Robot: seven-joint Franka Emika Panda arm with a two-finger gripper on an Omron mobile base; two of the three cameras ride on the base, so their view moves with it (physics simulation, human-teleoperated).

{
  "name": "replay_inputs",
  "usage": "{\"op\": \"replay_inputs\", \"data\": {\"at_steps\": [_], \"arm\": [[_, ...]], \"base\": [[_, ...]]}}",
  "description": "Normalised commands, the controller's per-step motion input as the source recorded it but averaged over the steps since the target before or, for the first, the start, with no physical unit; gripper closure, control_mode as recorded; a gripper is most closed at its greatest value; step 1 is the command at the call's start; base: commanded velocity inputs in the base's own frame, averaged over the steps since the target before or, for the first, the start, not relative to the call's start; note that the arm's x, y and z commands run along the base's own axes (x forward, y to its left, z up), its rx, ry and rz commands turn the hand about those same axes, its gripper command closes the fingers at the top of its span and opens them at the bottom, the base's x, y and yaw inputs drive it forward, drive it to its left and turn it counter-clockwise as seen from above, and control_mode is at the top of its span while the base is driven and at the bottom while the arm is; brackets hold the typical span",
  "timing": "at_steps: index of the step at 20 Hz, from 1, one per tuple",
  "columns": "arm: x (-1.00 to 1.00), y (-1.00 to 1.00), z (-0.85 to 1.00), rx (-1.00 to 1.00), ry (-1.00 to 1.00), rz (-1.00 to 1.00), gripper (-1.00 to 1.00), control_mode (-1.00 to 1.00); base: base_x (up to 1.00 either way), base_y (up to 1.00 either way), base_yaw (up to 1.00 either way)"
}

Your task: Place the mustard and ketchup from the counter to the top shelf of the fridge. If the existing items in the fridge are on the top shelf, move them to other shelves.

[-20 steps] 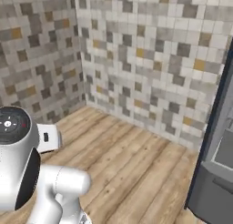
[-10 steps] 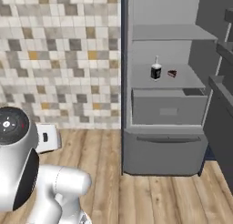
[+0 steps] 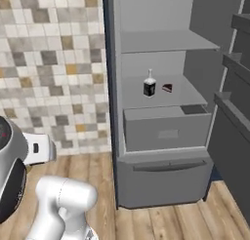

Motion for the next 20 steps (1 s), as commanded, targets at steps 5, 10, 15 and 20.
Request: {"op": "replay_inputs", "data": {"at_steps": [5, 10, 15, 20], "arm": [[0.0, 0.0, 0.0, 0.0, 0.0, 0.0, 1.0, 1.0], [0.0, 0.0, 0.0, 0.0, 0.0, 0.0, 1.0, 1.0], [0.0, 0.0, 0.0, 0.0, 0.0, 0.0, 1.0, 1.0], [0.0, 0.0, 0.0, 0.0, 0.0, 0.0, 1.0, 1.0]], "base": [[1.0, -0.78, 0.07], [1.0, -0.99, 0.06], [0.9, -0.52, 0.05], [0.39, -0.44, 0.0]]}}
